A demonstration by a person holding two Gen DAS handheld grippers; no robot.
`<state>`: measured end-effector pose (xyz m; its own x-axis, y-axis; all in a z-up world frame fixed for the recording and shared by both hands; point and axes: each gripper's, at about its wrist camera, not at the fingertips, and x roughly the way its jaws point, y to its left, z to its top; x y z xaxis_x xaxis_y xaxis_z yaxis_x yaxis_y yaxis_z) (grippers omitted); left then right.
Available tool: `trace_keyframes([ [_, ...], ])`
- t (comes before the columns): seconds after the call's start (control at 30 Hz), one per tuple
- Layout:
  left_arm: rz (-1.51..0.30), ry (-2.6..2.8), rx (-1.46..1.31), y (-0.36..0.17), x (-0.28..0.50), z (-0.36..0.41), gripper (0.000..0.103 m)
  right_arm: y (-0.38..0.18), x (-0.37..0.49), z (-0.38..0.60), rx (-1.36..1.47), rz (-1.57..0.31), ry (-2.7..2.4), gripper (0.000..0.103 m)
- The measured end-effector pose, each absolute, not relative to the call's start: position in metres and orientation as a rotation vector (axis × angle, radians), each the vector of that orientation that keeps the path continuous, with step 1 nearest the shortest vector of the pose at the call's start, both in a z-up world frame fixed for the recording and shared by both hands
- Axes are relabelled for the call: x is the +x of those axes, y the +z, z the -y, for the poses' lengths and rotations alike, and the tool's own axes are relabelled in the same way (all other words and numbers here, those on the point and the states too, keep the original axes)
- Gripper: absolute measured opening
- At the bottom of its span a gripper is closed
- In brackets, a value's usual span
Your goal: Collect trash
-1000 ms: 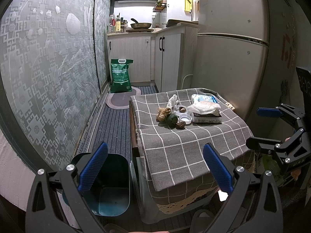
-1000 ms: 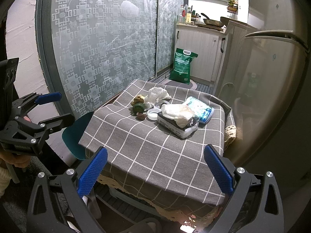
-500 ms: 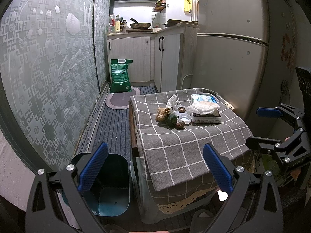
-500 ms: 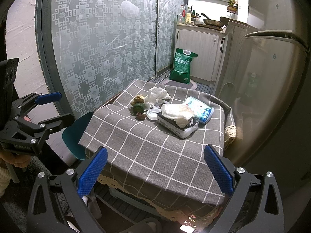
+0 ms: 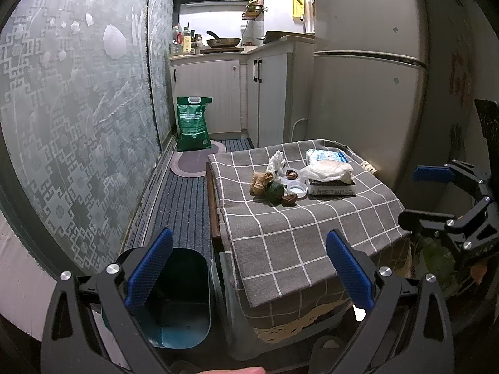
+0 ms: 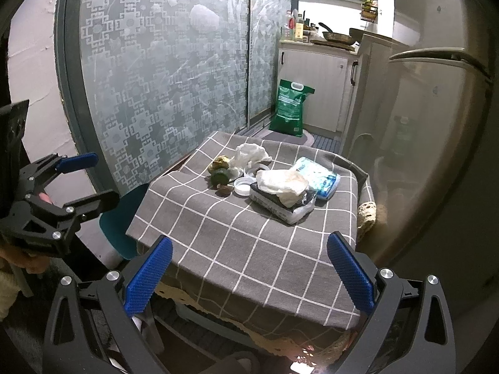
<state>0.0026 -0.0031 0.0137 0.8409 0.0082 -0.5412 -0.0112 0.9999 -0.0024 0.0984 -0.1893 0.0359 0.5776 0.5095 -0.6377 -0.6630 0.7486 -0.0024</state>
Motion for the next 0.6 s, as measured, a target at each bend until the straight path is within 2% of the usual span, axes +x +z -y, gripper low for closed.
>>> trace_keyframes([
  [0.6,-0.543,0.061,0.057,0.006,0.003,0.008,0.1,0.033,0.103,0.201,-0.194,-0.689,0.703,0.1],
])
